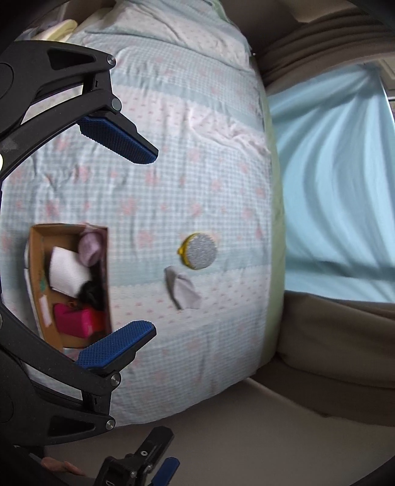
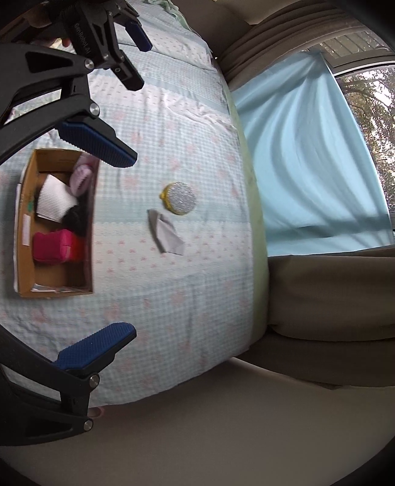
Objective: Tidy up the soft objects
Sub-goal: 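Move both tools back toward the silver sponge and grey cloth, then grasp the glittery silver sponge with the left tool while the right tool grasps the grey cloth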
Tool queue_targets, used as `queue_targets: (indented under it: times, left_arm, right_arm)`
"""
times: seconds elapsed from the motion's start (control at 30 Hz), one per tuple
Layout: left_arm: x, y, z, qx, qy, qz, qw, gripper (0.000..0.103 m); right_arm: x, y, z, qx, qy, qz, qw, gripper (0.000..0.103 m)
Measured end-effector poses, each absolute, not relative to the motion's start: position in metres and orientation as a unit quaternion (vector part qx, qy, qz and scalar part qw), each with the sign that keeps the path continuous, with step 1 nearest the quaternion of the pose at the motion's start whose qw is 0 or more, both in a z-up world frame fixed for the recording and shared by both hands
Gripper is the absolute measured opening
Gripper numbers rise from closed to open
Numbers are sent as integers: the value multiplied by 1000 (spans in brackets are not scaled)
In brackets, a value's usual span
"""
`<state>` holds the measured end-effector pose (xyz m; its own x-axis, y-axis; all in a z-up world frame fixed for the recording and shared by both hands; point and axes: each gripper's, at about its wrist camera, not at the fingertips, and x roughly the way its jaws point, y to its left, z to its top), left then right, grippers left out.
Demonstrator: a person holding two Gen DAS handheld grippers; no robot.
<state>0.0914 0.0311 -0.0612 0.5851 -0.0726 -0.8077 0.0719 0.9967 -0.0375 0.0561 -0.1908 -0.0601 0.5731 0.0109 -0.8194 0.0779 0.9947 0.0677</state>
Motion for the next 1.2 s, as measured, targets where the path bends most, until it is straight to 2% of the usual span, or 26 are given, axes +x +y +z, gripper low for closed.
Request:
queue_targets:
  times: [0.2,0.37,0.6,0.9,1.03,1.2]
  left_arm:
    - [150,24,-82,-19,454,-13,891,103]
    - [210,14,-131,-39,483,4,875,103]
    - [289,-1,-225,-68,519,6,852,103]
    - [367,-21,-357,-66,566,-4,822,103]
    - [383,-32,-399,-44,582,-5,812,103]
    - [394,-36,-427,-24,588,5,809,103]
  right_arm:
    - [113,-197,-78,19,452,10,892,102]
    - [163,-202,-115,3,451,61,891,102]
    - [223,-208,-196,-21,464,128,876,102]
    - [271,-198,-330,-49,507,222,831,102]
    - [283,-188,-377,-77,518,249,815,102]
    - [293,-178,-412,-100,527,265,801,102]
